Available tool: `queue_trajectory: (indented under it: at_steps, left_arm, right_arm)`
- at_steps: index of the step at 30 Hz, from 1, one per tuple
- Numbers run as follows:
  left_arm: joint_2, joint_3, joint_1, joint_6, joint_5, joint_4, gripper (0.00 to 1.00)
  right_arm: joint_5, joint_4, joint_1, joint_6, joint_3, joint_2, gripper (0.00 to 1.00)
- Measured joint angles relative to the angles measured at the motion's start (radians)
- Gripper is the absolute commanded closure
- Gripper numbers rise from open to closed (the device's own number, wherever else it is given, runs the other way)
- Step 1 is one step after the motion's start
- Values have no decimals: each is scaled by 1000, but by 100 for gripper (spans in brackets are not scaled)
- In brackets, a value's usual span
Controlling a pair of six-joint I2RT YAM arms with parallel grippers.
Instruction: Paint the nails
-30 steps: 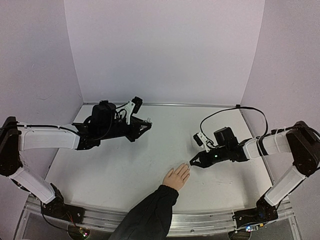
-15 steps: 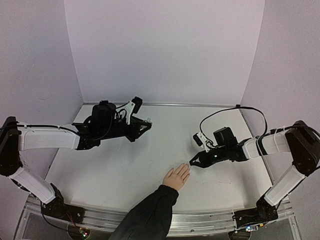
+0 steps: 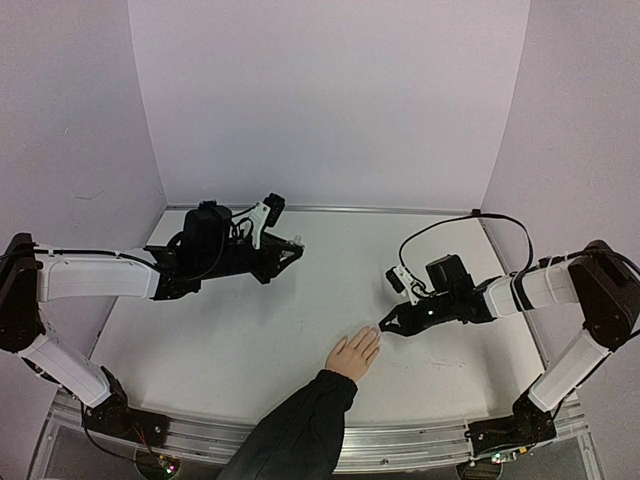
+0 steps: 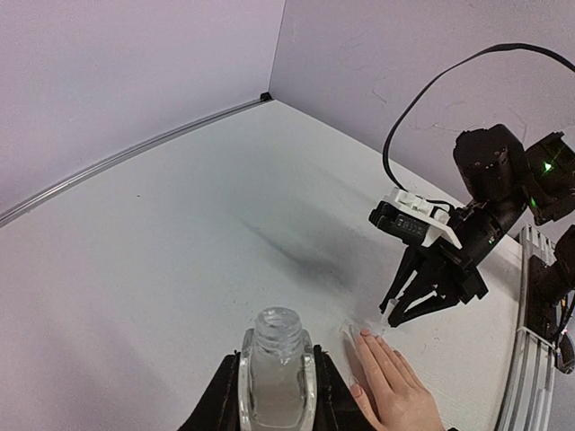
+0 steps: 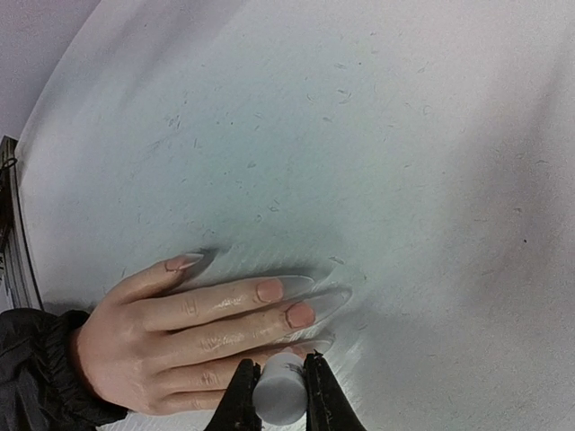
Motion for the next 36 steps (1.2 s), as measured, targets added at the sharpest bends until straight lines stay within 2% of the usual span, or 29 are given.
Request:
queue_trajectory:
  at_steps: [36]
  left_arm:
    - [0,0,0,19,0,0,100]
  right_arm:
    - [56,-3,0,16,17,32,100]
